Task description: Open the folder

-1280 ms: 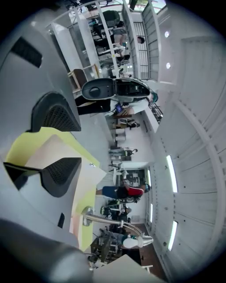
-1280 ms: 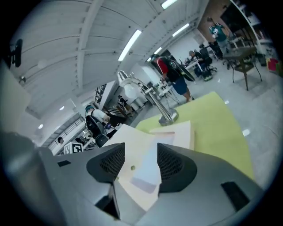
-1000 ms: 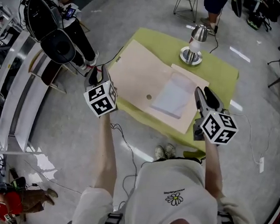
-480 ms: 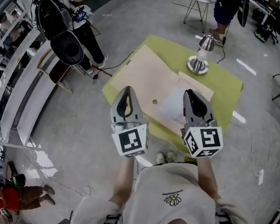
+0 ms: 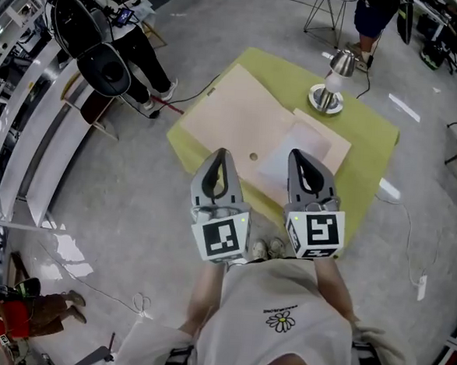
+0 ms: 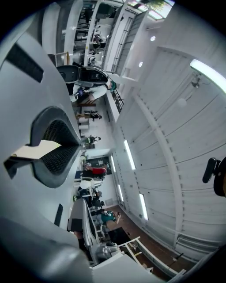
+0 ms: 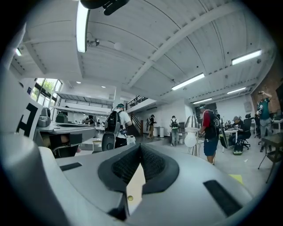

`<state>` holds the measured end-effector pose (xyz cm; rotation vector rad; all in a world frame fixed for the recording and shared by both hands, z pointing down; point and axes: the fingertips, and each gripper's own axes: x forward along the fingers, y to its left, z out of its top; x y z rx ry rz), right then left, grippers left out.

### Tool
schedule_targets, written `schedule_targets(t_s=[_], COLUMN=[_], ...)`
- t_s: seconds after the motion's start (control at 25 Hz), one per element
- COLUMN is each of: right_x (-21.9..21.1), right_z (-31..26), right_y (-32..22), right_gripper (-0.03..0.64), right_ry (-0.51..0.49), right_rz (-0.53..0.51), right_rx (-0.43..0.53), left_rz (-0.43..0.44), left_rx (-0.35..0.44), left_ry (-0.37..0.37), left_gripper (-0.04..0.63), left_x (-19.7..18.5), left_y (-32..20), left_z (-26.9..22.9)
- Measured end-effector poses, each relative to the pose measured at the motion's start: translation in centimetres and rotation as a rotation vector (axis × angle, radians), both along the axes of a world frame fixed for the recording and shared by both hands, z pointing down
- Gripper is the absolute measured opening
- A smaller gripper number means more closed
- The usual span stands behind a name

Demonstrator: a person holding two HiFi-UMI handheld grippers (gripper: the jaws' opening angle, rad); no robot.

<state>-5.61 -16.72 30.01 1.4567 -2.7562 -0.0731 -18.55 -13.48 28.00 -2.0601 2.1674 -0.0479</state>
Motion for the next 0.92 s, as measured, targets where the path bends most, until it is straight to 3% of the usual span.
schedule_targets(t_s=[0.28,0.52,0.92], right_x=[0.5,0.9,-1.0], right_z=[-0.8,-0.9,-0.4], right_y=[-0.7,-1.1,1.2], right_gripper=[0.012,0.012,0.012], right_ry=[-0.002,-0.007,-0.007], right_rz=[-0.017,-0.027,-0.022], right_rx=[0.004,0.006,0.007], left_rz=[-0.018,-0.026,-0.035], left_rx=[0.003,-0.017,-0.008], left_ry=[0.035,0.018,0.053], left_gripper=[0.015,0.015,0.015], left_x=[0.7,0.9,-1.5], left_y=[-0.5,-0.6,1.9], left_z=[-0.5,-0.1,0.4])
